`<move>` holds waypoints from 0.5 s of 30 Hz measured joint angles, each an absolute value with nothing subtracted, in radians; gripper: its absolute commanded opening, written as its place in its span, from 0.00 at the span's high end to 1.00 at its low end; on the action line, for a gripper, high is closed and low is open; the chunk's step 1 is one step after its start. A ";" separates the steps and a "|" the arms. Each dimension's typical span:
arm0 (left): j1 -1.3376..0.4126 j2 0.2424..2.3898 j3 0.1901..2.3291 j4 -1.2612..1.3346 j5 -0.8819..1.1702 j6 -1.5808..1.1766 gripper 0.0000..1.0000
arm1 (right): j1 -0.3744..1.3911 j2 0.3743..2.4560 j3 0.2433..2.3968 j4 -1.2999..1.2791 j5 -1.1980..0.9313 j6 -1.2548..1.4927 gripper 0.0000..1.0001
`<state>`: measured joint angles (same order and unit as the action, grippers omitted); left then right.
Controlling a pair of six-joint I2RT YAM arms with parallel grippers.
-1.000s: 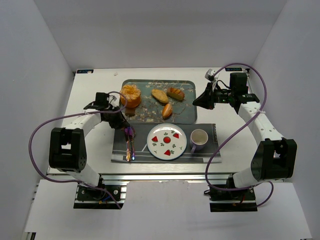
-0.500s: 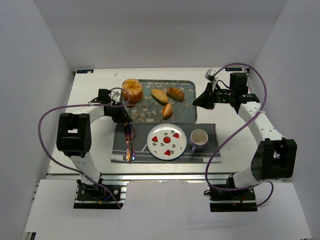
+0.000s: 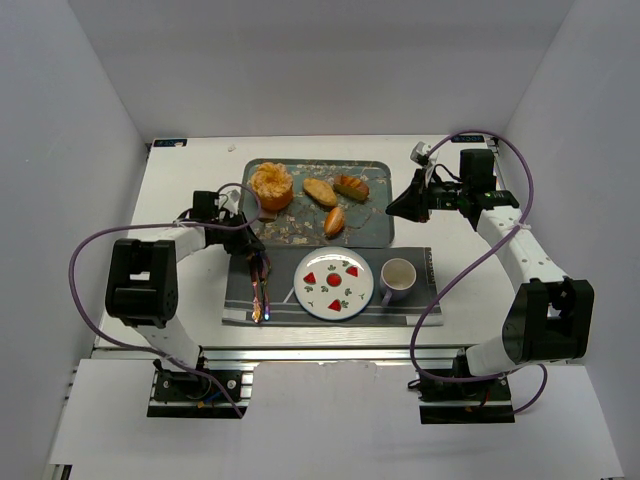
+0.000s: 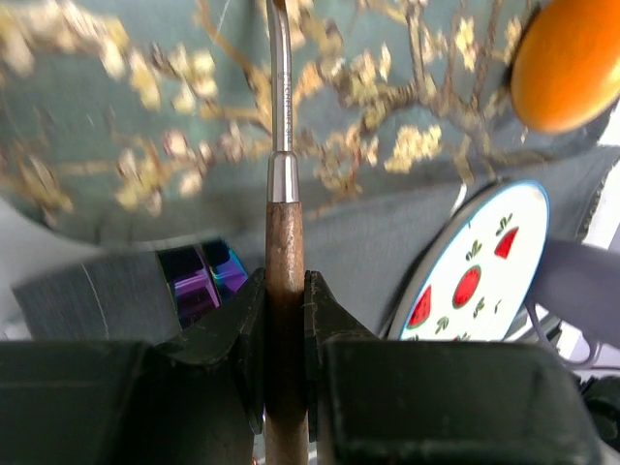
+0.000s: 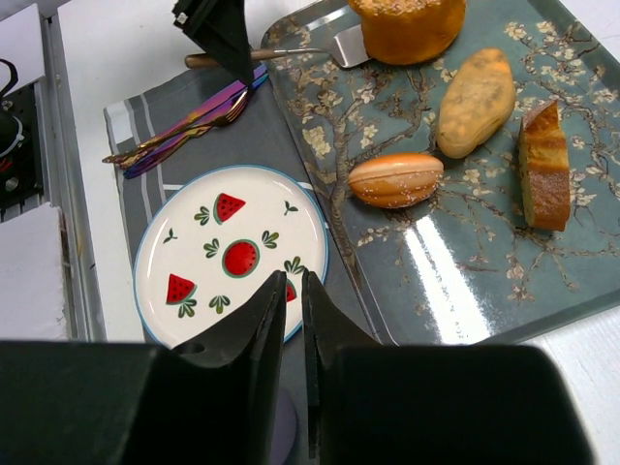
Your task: Place the bread
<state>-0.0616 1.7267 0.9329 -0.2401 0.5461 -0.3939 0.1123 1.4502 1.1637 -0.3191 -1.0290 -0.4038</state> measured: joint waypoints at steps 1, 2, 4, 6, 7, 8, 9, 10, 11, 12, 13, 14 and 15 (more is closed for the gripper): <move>-0.062 1.711 0.917 -0.234 0.551 -0.393 1.00 | 0.112 1.450 1.164 -0.319 -1.029 -0.404 0.82; -0.062 1.698 0.907 -0.231 0.553 -0.393 1.00 | 0.112 1.450 1.164 -0.319 -1.030 -0.404 0.82; -0.062 1.667 0.894 -0.223 0.559 -0.393 1.00 | 0.112 1.450 1.164 -0.319 -1.032 -0.404 0.82; -0.062 1.635 0.891 -0.215 0.564 -0.393 1.00 | 0.112 1.450 1.164 -0.319 -1.032 -0.404 0.82; -0.062 1.620 0.891 -0.211 0.566 -0.393 1.00 | 0.112 1.450 1.164 -0.319 -1.032 -0.405 0.82; -0.062 1.600 0.890 -0.209 0.567 -0.393 1.00 | 0.112 1.450 1.164 -0.319 -1.032 -0.405 0.82; -0.062 1.581 0.888 -0.209 0.568 -0.393 1.00 | 0.112 1.450 1.164 -0.319 -1.032 -0.407 0.82; -0.062 1.555 0.881 -0.207 0.569 -0.393 1.00 | 0.112 1.450 1.164 -0.319 -1.032 -0.408 0.82; -0.063 1.526 0.871 -0.208 0.570 -0.393 1.00 | 0.112 1.450 1.164 -0.319 -1.032 -0.409 0.82; -0.065 1.496 0.858 -0.212 0.569 -0.394 1.00 | 0.112 1.450 1.164 -0.319 -1.032 -0.411 0.82; -0.067 1.470 0.849 -0.221 0.570 -0.394 1.00 | 0.112 1.450 1.164 -0.319 -1.032 -0.414 0.82; -0.072 1.439 0.837 -0.229 0.569 -0.395 1.00 | 0.112 1.450 1.164 -0.320 -1.031 -0.418 0.82; -0.080 1.410 0.826 -0.237 0.567 -0.396 1.00 | 0.112 1.450 1.164 -0.321 -1.031 -0.422 0.82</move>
